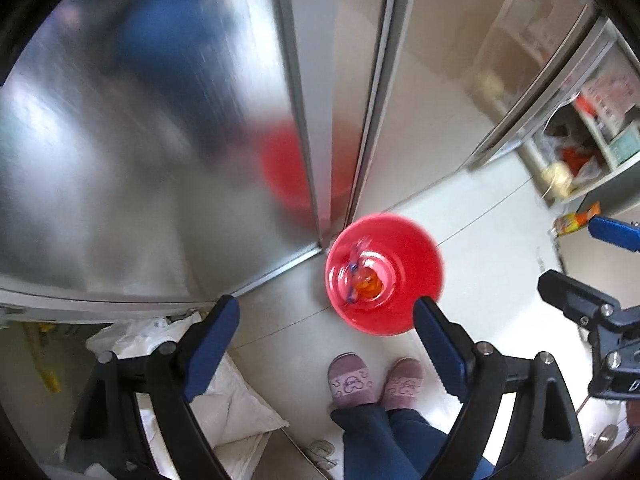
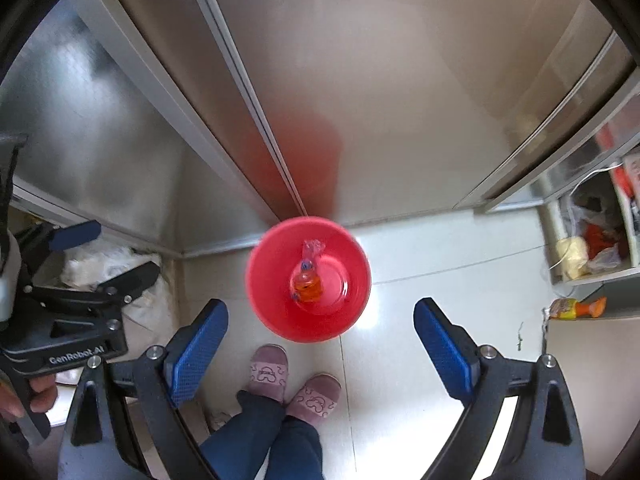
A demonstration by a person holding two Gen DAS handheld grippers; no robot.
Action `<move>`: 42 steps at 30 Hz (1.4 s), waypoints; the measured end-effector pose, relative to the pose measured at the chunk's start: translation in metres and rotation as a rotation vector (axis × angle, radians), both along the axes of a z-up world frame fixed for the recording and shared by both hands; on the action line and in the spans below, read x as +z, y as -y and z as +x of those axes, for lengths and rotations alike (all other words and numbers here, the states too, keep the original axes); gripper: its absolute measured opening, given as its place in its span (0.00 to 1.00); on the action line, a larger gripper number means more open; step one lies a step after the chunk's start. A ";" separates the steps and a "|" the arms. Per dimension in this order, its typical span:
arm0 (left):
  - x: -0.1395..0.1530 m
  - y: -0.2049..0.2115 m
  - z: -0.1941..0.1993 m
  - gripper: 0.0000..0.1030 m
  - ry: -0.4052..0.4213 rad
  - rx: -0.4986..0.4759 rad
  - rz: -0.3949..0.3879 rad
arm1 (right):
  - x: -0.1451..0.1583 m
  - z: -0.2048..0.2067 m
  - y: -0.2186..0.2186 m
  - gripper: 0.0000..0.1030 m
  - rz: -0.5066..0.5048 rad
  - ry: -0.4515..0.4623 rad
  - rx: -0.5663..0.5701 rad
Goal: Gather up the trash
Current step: 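Move both tools back up to the counter litter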
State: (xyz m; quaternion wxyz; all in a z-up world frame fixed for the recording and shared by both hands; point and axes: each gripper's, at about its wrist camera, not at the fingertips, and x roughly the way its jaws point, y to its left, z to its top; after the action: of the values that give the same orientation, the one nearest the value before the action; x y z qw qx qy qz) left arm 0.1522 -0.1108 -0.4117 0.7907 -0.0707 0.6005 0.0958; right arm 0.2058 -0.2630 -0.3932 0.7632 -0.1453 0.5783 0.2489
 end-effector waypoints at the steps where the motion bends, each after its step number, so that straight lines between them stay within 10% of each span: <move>1: 0.018 0.000 0.000 0.85 0.001 0.005 -0.005 | 0.020 -0.003 0.000 0.91 0.003 0.018 -0.001; 10: 0.206 -0.011 -0.033 0.85 0.177 0.082 0.081 | 0.209 -0.033 -0.016 0.91 0.067 0.228 0.083; 18: 0.306 -0.050 -0.071 0.85 0.284 0.232 0.137 | 0.295 -0.050 -0.043 0.91 0.169 0.279 0.182; 42: 0.348 -0.304 -0.125 0.85 0.301 0.617 0.116 | 0.352 -0.047 -0.292 0.91 0.173 0.325 0.579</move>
State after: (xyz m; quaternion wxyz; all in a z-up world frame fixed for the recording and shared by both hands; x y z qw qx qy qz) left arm 0.0269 0.1936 -0.0632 0.8069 -0.2171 0.4212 0.3527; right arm 0.1592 0.0285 -0.0411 0.7525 -0.2757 0.3607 0.4771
